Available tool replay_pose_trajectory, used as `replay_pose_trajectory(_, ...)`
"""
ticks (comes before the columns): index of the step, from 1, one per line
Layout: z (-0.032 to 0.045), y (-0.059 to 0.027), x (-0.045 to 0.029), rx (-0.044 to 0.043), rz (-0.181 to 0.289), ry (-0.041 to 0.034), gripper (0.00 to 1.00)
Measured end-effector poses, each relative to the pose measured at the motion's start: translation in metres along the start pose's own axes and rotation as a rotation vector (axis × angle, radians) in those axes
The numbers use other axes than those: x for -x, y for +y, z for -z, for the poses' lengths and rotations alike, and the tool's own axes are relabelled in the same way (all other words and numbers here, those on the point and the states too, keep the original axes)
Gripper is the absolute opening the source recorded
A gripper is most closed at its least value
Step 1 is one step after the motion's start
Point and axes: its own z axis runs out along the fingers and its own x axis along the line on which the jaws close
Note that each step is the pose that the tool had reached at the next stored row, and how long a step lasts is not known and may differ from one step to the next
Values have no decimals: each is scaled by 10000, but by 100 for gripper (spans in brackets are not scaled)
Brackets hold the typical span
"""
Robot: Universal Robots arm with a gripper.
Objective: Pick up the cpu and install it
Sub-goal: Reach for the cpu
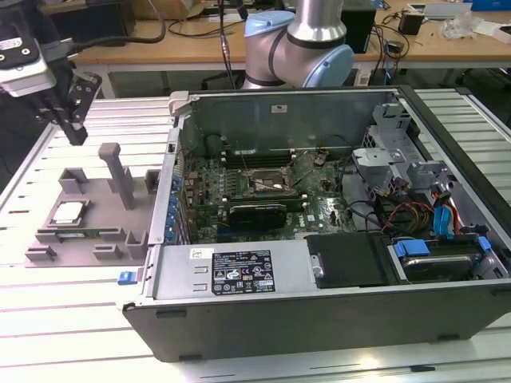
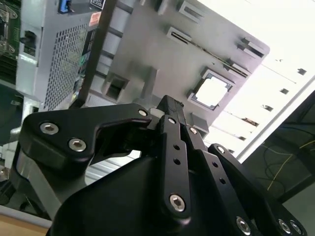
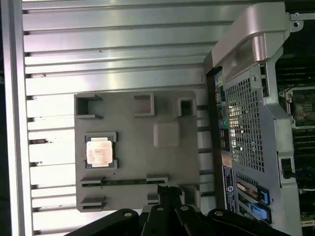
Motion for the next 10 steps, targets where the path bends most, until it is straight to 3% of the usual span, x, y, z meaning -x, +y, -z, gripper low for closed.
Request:
replay_pose_trajectory(3, -23, -8, -100, 1, -1, -2, 11)
replay_pose_trajectory(5, -84, 12, -199, 1, 1, -3, 11)
replay_pose_trajectory(10, -158, 65, -307, 1, 1, -3, 11)
